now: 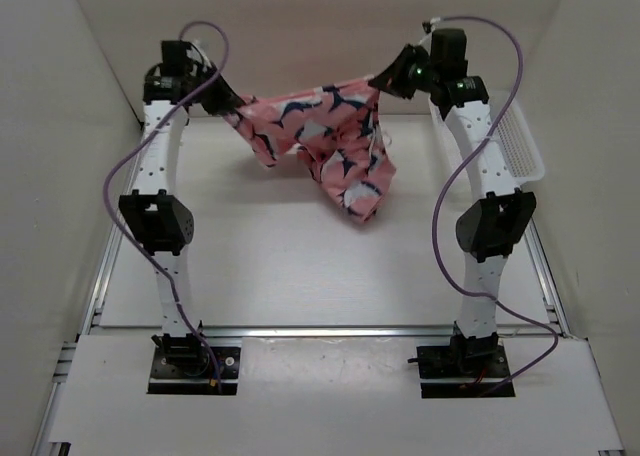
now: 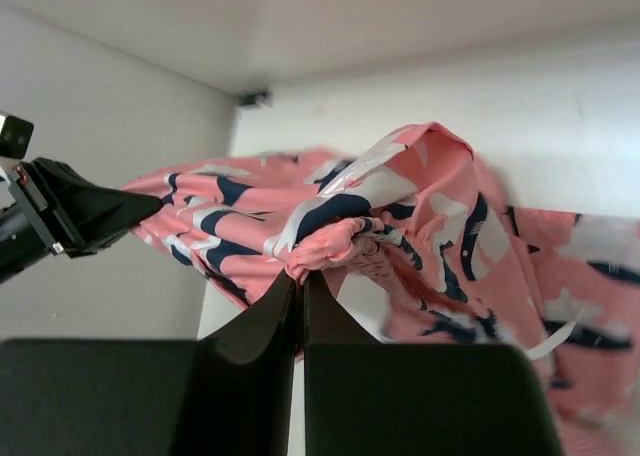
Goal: Fold and stack the shorts
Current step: Flatten the shorts out
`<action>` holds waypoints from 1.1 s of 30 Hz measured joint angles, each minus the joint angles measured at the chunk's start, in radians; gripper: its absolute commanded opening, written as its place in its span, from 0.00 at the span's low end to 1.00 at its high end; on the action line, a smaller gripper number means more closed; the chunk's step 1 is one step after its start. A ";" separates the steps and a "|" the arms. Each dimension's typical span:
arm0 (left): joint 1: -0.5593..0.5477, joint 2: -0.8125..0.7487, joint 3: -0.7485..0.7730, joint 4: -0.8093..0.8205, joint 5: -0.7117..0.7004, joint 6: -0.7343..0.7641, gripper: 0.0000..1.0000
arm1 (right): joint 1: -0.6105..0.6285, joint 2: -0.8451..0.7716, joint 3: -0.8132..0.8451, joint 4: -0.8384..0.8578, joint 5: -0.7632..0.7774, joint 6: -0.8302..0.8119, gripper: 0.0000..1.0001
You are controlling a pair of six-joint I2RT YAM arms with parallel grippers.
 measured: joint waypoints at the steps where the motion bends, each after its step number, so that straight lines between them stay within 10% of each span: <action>1: 0.014 -0.019 0.051 0.003 0.014 0.000 0.10 | 0.007 0.006 0.080 -0.007 -0.004 -0.014 0.00; 8: 0.069 -0.429 -0.186 0.048 0.042 0.029 0.14 | 0.074 -0.273 -0.076 0.005 0.006 -0.148 0.00; 10: 0.061 -0.576 -0.373 0.061 0.032 0.045 0.42 | 0.087 -0.426 -0.301 0.050 0.030 -0.181 0.01; 11: 0.058 -0.659 -0.501 0.079 0.007 0.061 0.86 | 0.089 -0.517 -0.432 0.053 0.061 -0.201 0.16; 12: 0.061 -0.721 -0.608 0.073 -0.011 0.071 1.00 | 0.083 -0.584 -0.541 0.061 0.089 -0.208 0.35; 16: 0.081 -0.860 -0.998 0.054 -0.079 0.090 0.97 | 0.062 -0.822 -0.982 0.057 0.213 -0.249 0.78; 19: 0.105 -0.862 -1.172 0.016 -0.117 0.104 0.51 | 0.065 -0.867 -1.194 -0.004 0.285 -0.256 0.77; 20: 0.112 -0.862 -1.197 0.001 -0.127 0.111 0.13 | 0.066 -0.867 -1.241 -0.031 0.309 -0.251 0.69; 21: 0.116 -0.863 -1.205 -0.007 -0.138 0.105 0.10 | 0.066 -0.867 -1.268 -0.054 0.329 -0.251 0.62; 22: 0.121 -0.865 -1.205 -0.008 -0.145 0.114 0.10 | 0.066 -0.867 -1.282 -0.079 0.349 -0.246 0.37; 25: 0.126 -0.880 -1.205 0.003 -0.155 0.113 0.10 | 0.066 -0.877 -1.281 -0.101 0.408 -0.222 0.02; 30: 0.096 -0.929 -1.287 0.025 -0.169 0.095 0.13 | 0.066 -0.893 -1.277 -0.100 0.429 -0.186 0.00; 33: 0.075 -0.988 -1.401 0.022 -0.159 0.072 0.50 | 0.066 -0.893 -1.304 -0.085 0.406 -0.159 0.32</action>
